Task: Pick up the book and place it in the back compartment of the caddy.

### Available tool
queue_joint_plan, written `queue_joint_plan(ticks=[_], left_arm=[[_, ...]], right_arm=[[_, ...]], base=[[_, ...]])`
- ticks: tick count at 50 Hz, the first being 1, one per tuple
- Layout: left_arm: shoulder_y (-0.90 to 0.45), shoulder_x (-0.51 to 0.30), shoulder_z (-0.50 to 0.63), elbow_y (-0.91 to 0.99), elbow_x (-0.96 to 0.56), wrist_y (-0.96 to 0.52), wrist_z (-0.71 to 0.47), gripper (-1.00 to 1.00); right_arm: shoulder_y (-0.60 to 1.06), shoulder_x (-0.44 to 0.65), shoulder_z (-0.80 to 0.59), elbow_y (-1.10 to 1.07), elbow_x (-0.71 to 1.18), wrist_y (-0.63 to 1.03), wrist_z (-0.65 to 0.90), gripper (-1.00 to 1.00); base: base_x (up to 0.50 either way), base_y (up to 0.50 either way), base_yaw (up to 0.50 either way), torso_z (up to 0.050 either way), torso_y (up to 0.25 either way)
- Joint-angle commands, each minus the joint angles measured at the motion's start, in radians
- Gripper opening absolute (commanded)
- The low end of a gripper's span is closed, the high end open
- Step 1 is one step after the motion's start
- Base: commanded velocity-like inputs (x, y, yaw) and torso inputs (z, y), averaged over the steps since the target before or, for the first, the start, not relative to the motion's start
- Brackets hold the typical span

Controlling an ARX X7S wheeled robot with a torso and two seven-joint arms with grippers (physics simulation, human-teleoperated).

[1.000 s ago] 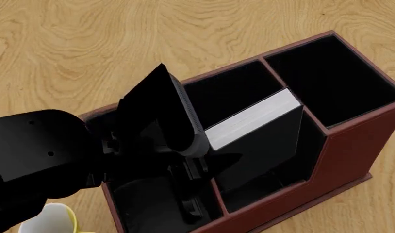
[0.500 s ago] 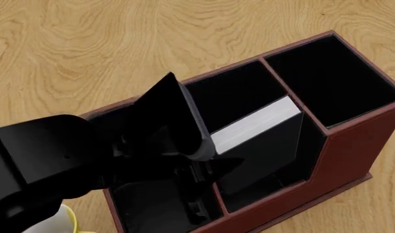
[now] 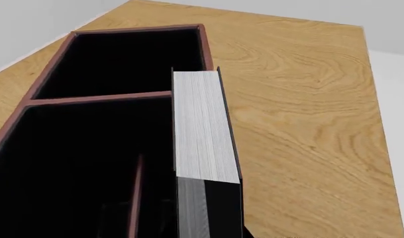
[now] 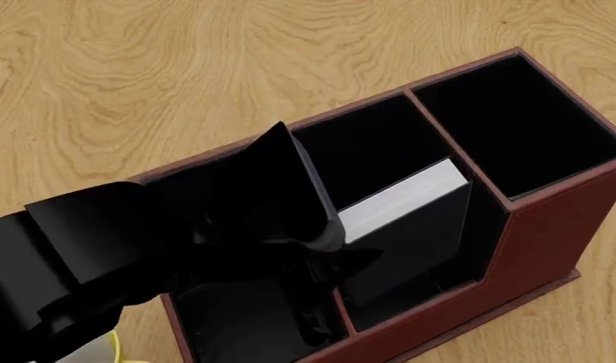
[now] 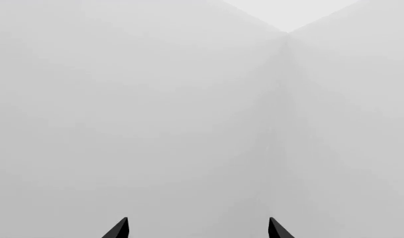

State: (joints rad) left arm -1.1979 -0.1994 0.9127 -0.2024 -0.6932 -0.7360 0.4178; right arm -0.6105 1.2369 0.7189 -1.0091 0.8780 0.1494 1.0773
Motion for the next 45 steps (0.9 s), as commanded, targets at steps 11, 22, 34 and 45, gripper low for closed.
queue_joint_plan(ticks=[11,22,34,45], left_arm=[[-0.008,0.054,0.015,-0.140,0.016,0.081,0.032,-1.00],[-0.011,0.074,0.025,-0.211,0.033,0.123,0.050,-1.00],[-0.003,0.094,0.039,-0.268,0.045,0.159,0.064,-1.00],[0.003,0.114,0.053,-0.322,0.055,0.190,0.079,-1.00]], right_arm=[[0.017,-0.010,-0.004,0.000,0.004,0.015,-0.011,1.00],[0.026,-0.010,-0.006,0.000,0.006,0.023,-0.012,1.00],[0.029,-0.019,-0.003,-0.002,0.005,0.033,-0.018,1.00],[0.032,-0.028,-0.002,0.000,0.005,0.038,-0.026,1.00]], base=[[0.00,0.00,0.00,0.000,0.001],[0.00,0.00,0.00,0.001,0.001],[0.00,0.00,0.00,0.000,0.002],[0.00,0.00,0.00,0.000,0.001]])
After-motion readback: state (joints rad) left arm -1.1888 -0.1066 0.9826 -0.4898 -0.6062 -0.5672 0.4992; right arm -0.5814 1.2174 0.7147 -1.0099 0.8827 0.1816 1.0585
